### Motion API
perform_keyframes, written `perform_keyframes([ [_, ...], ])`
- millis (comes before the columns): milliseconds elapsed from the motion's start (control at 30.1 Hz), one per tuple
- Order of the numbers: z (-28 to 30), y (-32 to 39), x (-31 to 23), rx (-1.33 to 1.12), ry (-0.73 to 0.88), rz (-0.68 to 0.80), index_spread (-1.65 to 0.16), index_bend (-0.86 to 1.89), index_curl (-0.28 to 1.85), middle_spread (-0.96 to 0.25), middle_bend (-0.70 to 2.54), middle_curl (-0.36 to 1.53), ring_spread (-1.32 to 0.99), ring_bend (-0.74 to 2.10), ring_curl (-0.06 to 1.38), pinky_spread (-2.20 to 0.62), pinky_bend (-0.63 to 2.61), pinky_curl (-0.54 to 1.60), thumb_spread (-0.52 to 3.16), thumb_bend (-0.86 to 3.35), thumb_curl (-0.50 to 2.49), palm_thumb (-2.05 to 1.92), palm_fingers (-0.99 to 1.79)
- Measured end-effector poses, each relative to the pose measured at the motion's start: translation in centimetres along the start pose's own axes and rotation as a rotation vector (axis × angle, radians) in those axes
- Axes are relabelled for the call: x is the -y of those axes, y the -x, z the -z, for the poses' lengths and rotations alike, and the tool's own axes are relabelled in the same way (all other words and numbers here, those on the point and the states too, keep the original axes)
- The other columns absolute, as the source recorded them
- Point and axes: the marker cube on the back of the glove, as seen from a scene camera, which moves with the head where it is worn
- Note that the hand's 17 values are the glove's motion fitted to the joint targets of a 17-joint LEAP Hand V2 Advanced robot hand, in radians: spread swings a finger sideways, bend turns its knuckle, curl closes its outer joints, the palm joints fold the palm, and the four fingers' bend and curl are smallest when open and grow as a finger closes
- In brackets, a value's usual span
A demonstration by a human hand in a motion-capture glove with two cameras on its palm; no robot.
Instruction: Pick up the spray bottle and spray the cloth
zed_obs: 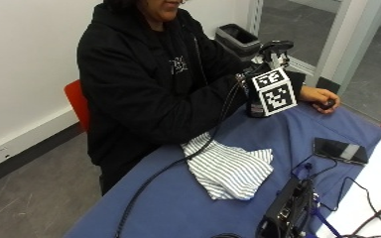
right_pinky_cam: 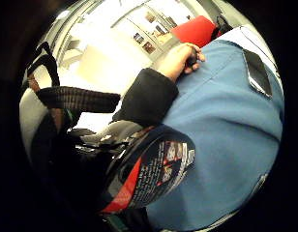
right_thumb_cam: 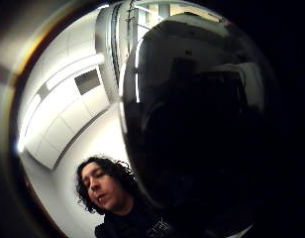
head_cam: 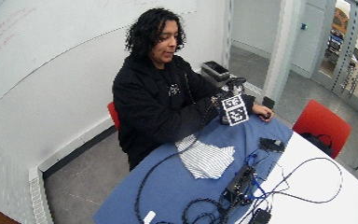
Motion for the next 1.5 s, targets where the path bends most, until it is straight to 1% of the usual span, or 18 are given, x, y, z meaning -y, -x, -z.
perform_keyframes([
  [332, 0.0, -0.2, -0.1, 0.024, 0.021, -0.019, -0.26, 0.14, 0.54, -0.2, 0.66, 0.61, -0.19, 0.8, 0.52, -0.27, 0.58, 0.45, 1.09, 0.0, 0.94, 1.03, 1.27],
  [499, 0.3, -0.3, -0.8, 0.031, 0.143, -0.085, -0.26, 0.18, 0.55, -0.19, 0.66, 0.6, -0.18, 0.77, 0.51, -0.24, 0.51, 0.44, 1.07, -0.03, 0.92, 0.99, 1.2],
  [532, 0.5, -0.2, -1.1, 0.009, 0.17, -0.098, -0.26, 0.18, 0.55, -0.17, 0.66, 0.6, -0.17, 0.77, 0.51, -0.21, 0.44, 0.42, 1.07, -0.05, 0.9, 0.97, 1.12],
  [598, 1.3, -0.1, -2.0, -0.06, 0.203, -0.119, -0.26, 0.19, 0.55, -0.15, 0.66, 0.6, -0.16, 0.72, 0.49, -0.14, 0.3, 0.39, 1.08, -0.08, 0.84, 0.89, 1.0],
  [665, 2.1, 0.1, -2.8, -0.149, 0.206, -0.129, -0.25, 0.19, 0.55, -0.12, 0.6, 0.57, -0.15, 0.66, 0.48, -0.06, 0.25, 0.39, 1.06, -0.09, 0.79, 0.82, 0.87],
  [731, 2.9, 0.2, -3.6, -0.258, 0.191, -0.135, -0.24, 0.16, 0.55, -0.1, 0.55, 0.56, -0.13, 0.62, 0.48, 0.0, 0.24, 0.39, 1.05, -0.09, 0.75, 0.77, 0.76],
  [798, 3.9, 0.3, -4.6, -0.384, 0.185, -0.143, -0.24, 0.14, 0.54, -0.07, 0.51, 0.54, -0.11, 0.58, 0.47, 0.06, 0.23, 0.38, 1.04, -0.08, 0.72, 0.74, 0.7],
  [931, 6.6, 1.1, -7.4, -0.604, 0.239, -0.184, -0.26, 0.08, 0.47, -0.03, 0.42, 0.49, -0.07, 0.52, 0.44, 0.14, 0.26, 0.38, 1.01, -0.06, 0.66, 0.69, 0.54],
  [1031, 9.1, 1.7, -9.5, -0.751, 0.281, -0.245, -0.28, 0.08, 0.43, -0.01, 0.35, 0.46, -0.04, 0.47, 0.41, 0.18, 0.29, 0.37, 1.01, -0.06, 0.62, 0.65, 0.44],
  [1130, 11.3, 2.2, -11.7, -0.895, 0.329, -0.323, -0.31, 0.15, 0.43, 0.01, 0.26, 0.43, 0.01, 0.38, 0.38, 0.21, 0.33, 0.38, 1.0, -0.08, 0.57, 0.56, 0.31],
  [1330, 14.1, 2.2, -15.9, -1.112, 0.382, -0.413, -0.35, 0.14, 0.38, 0.03, 0.18, 0.39, 0.06, 0.3, 0.34, 0.23, 0.36, 0.38, 0.99, -0.06, 0.5, 0.46, 0.22],
  [1496, 15.5, 2.2, -18.8, -1.179, 0.391, -0.449, -0.37, 0.15, 0.36, 0.03, 0.17, 0.36, 0.08, 0.29, 0.32, 0.24, 0.36, 0.37, 0.99, -0.05, 0.46, 0.43, 0.2],
])
